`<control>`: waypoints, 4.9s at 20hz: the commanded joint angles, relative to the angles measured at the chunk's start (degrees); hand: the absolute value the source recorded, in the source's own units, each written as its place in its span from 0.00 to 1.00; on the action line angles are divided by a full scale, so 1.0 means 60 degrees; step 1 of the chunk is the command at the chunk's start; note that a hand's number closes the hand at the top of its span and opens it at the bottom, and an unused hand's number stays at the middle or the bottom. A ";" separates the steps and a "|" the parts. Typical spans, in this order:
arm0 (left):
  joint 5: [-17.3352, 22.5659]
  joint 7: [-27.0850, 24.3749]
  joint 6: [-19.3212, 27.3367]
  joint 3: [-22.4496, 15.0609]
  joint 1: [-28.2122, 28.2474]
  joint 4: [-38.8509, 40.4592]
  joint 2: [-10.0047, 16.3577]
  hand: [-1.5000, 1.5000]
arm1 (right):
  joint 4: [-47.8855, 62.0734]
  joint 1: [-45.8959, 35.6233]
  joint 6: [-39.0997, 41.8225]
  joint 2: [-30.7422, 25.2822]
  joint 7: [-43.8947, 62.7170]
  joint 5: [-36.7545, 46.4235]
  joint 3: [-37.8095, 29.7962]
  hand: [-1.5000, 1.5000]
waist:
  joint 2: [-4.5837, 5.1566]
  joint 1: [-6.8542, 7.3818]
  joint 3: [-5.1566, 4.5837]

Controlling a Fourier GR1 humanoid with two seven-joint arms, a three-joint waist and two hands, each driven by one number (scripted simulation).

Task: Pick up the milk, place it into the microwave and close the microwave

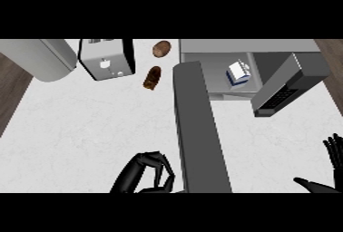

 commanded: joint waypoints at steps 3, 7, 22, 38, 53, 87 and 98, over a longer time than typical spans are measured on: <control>-0.0609 0.1543 -0.1071 -0.0933 -0.1260 0.1364 -0.0074 1.00 | -0.0106 0.0228 0.1439 -0.0445 -0.0786 -0.0203 0.0031 0.00 | 0.0015 -0.0113 0.0013; -0.0297 0.2068 -0.1194 -0.1779 -0.2264 0.2589 -0.0196 1.00 | -0.0549 0.0370 0.1742 -0.0502 -0.0539 -0.0470 0.0069 0.00 | 0.0020 -0.0281 -0.0008; 0.2825 0.0414 0.2126 -0.5147 -0.4298 0.3602 -0.0196 1.00 | -0.2050 0.0249 0.2308 -0.0576 -0.0319 -0.0718 0.0924 0.00 | 0.0101 -0.0865 -0.0041; 0.5144 0.1000 0.4199 -0.4939 -0.7368 0.4170 -0.0193 1.00 | -0.3976 -0.0460 0.2318 -0.0679 0.1428 -0.1470 0.1736 0.00 | 0.0311 -0.2142 -0.0062; 0.6356 0.0735 0.5006 -0.4282 -0.9792 0.5310 -0.0202 1.00 | -0.4966 -0.1368 0.2575 -0.1122 0.2292 -0.2047 0.2069 0.00 | 0.0669 -0.3180 0.0009; 0.7934 0.0442 0.6014 -0.3887 -1.1532 0.6638 -0.0186 1.00 | -0.8177 -0.2959 0.5035 -0.1821 0.4280 -0.2949 0.4309 1.00 | 0.0969 -0.4157 0.0101; 0.8115 0.0235 0.6533 -0.3945 -1.1429 0.6625 -0.0176 1.00 | -0.9382 -0.2742 0.4982 -0.1884 0.4872 -0.3354 0.4799 1.00 | 0.0938 -0.4533 0.0104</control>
